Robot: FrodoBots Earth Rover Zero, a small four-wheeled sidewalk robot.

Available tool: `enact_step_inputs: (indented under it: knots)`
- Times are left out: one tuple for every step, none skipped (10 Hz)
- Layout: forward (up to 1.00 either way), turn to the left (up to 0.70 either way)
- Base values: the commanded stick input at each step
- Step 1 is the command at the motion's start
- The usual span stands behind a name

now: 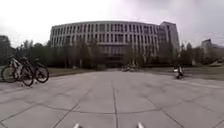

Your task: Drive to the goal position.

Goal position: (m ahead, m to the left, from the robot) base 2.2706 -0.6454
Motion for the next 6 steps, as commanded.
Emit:
enact_step_inputs:
  knots:
    - [0.50,0.00]
    - [0.50,0.00]
    - [0.50,0.00]
    - [0.50,0.00]
    - [0.50,0.00]
    - [0.50,0.00]
